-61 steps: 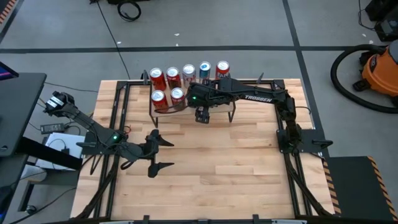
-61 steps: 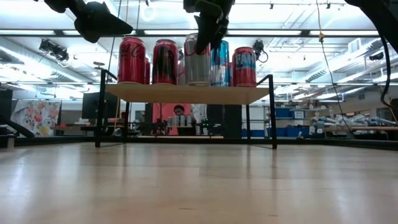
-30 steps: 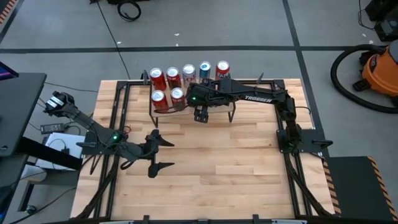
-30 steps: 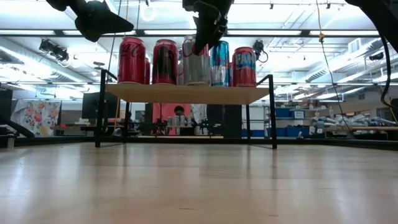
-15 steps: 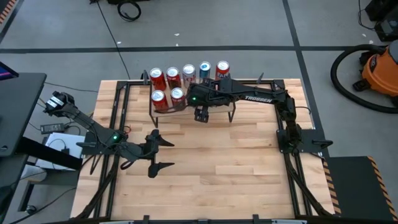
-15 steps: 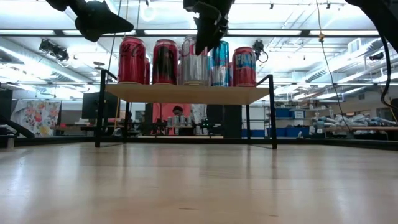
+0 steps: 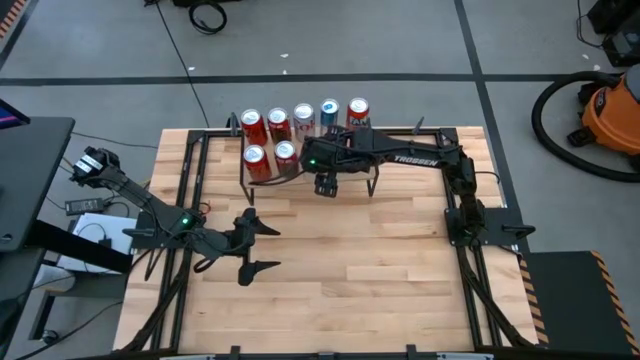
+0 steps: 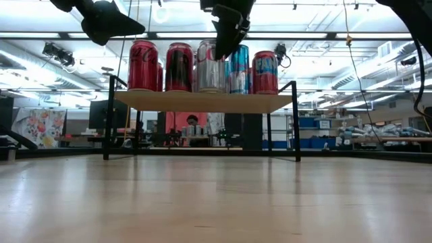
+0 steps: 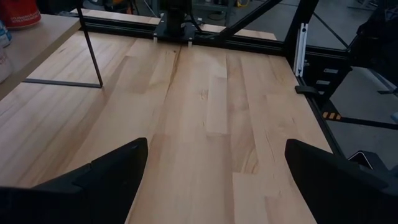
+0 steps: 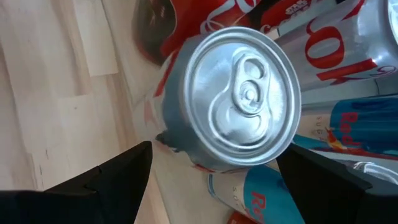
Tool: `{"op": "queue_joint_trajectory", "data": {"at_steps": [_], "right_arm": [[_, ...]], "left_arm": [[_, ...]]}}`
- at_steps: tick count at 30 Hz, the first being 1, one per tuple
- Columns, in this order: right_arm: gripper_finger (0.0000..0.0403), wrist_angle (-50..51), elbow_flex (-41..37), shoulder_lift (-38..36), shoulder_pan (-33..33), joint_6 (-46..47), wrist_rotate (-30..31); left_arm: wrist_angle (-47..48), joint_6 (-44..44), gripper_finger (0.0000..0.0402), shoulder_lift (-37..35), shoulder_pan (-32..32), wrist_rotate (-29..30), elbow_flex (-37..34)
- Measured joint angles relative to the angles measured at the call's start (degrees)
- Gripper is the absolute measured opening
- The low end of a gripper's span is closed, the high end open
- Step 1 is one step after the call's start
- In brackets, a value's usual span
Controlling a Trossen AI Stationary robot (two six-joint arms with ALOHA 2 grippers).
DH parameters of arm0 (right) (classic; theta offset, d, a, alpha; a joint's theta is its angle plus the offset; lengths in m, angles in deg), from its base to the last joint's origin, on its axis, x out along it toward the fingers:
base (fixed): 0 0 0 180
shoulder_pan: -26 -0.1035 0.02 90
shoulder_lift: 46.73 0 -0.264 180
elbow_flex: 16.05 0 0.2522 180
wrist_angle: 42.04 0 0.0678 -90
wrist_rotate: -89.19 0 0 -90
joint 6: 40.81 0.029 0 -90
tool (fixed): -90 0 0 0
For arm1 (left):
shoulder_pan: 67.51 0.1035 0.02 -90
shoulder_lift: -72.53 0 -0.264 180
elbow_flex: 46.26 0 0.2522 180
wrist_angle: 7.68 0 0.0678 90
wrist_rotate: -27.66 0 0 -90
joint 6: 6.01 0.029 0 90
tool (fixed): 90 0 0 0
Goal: Place canned beverage on shelf
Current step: Put the silver soda can on the shelf aligned with the other silver soda can
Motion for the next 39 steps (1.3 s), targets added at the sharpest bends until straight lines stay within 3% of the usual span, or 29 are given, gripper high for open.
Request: {"op": "queue_joint_trajectory", "data": {"at_steps": [13,28,39], "right_arm": [[0.0352,0.0,0.0,0.0,-0.1,1.7,-3.5],[0.0352,-3.0,-2.8,-0.1,-0.1,2.4,-0.5],[0.0352,-1.6,-2.9,-0.1,-0.8,2.9,-2.7]], "left_arm": [[-0.1,0.0,0.0391,0.0,0.0,0.0,0.0],[-0.1,-0.1,0.0391,0.0,0.0,0.0,0.0],[-0.1,-0.2,0.0391,0.0,-0.1,0.0,0.0]]}}
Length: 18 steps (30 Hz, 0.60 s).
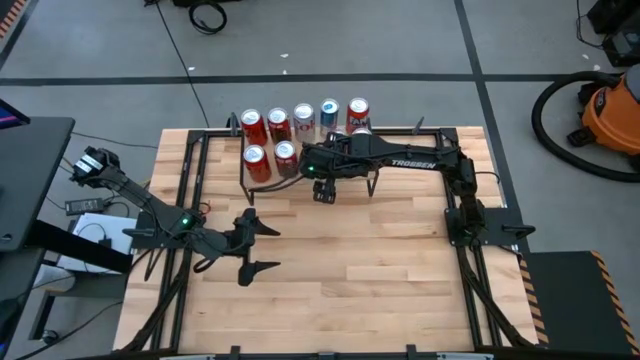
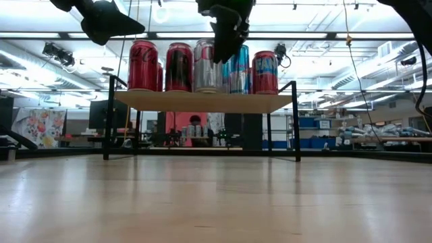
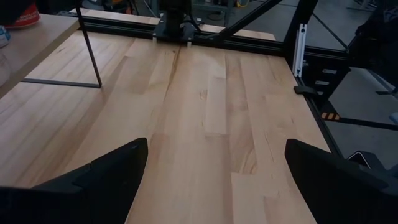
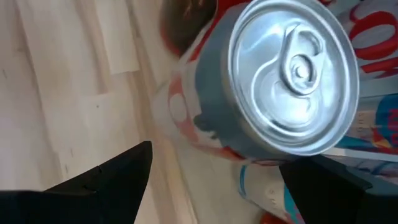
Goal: Place canned beverage on shelf
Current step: Put the silver soda can on the shelf aligned with the other silver soda can
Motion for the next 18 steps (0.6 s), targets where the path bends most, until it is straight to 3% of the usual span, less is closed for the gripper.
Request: {"op": "queue_joint_trajectory", "data": {"at_steps": [9,18], "right_arm": [[0.0352,-1.9,0.0,0.0,0.7,-0.3,2.8],[0.0352,1.9,0.0,0.0,-0.2,-0.5,-0.5]], "left_arm": [[0.0,0.0,0.0391,0.0,0.0,0.0,0.0],[0.0,0.0,0.0391,0.0,0.0,0.0,0.0]]}}
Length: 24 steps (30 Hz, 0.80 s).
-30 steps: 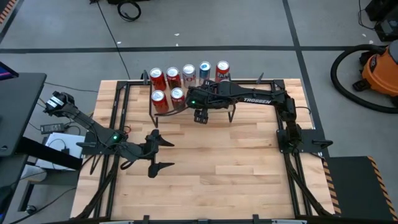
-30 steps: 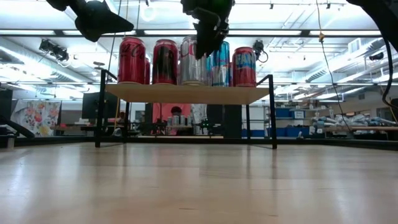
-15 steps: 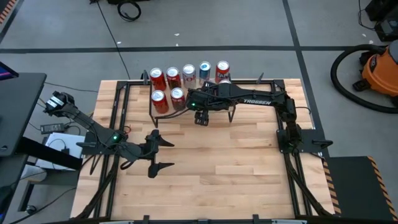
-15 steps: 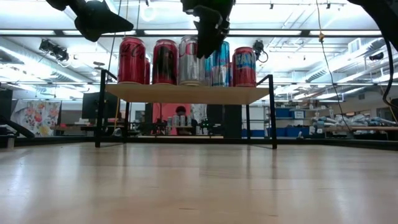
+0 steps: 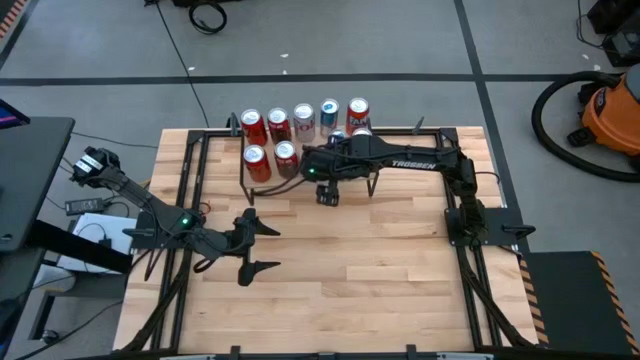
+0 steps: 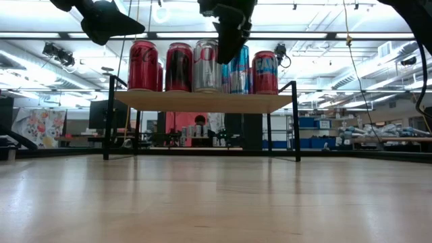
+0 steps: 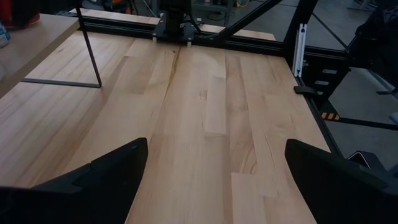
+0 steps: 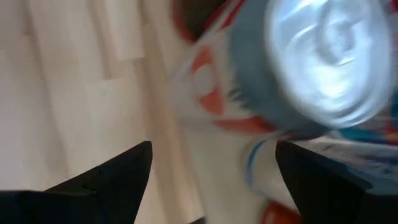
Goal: Place canned beverage on shelf
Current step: Put the silver soda can on the shelf aligned with the other silver soda can
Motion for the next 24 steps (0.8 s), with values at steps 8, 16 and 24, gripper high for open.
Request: {"op": "queue_joint_trajectory", "data": {"at_steps": [8,16,24], "right_arm": [[0.0352,1.2,0.0,0.0,-0.2,-1.0,-9.2],[0.0352,-0.1,0.0,0.0,-1.7,-2.7,-14.0],[0.0352,-4.3,0.0,0.0,-4.2,-3.2,-13.4]], "left_arm": [[0.0,0.1,0.0391,0.0,0.0,0.0,0.0],[0.0,0.3,0.0391,0.0,0.0,0.0,0.0],[0.0,0.6,0.0391,0.0,0.0,0.0,0.0]]}}
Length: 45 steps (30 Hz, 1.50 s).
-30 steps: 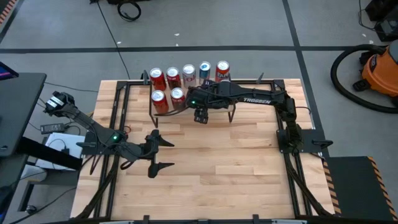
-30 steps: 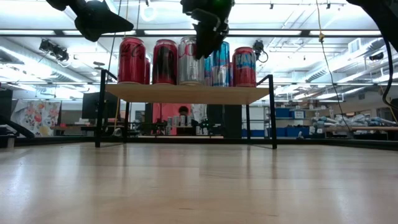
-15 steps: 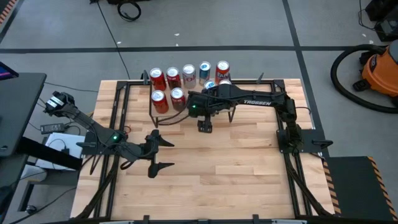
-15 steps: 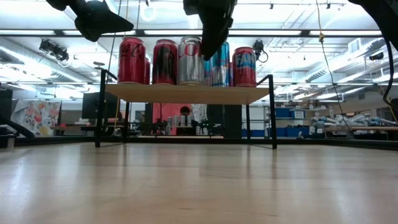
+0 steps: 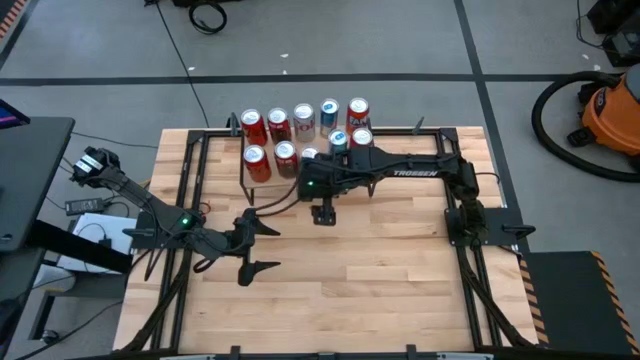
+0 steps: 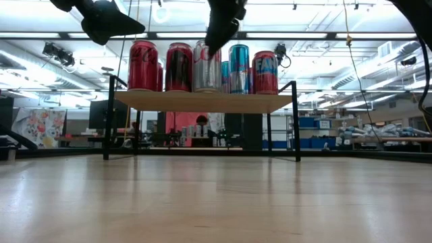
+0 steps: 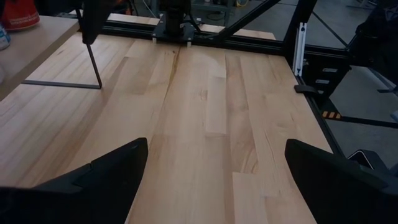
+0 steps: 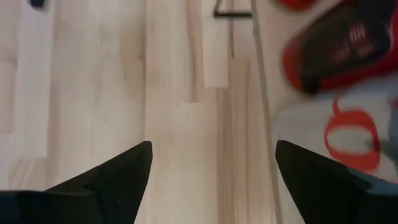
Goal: Place canned beverage on shelf
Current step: Put the silver soda can on the shelf aligned with the other silver soda can, then adjust the white soda can on the shelf
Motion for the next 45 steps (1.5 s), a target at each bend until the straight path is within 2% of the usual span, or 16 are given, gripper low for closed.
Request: {"op": "queue_joint_trajectory", "data": {"at_steps": [6,10,13,35,45], "right_arm": [[0.0352,-5.4,-4.0,0.2,-0.8,-1.2,3.3],[0.0352,-7.6,-6.9,0.1,-0.7,-1.4,9.1],[0.0352,-8.1,-7.4,0.1,-0.4,-1.9,11.0],[0.0352,-10.3,-7.8,0.1,4.1,-0.3,13.7],[0.0352,-11.2,-7.8,0.1,0.7,-0.7,11.7]], "left_arm": [[0.0,0.0,0.0391,0.0,0.0,0.0,0.0],[0.0,-0.1,0.0391,0.0,0.0,0.0,0.0],[0.0,-0.1,0.0391,0.0,0.0,0.0,0.0],[0.0,-0.1,0.0391,0.0,0.0,0.0,0.0],[0.1,-0.6,0.0391,0.0,0.0,-0.1,0.0]]}}
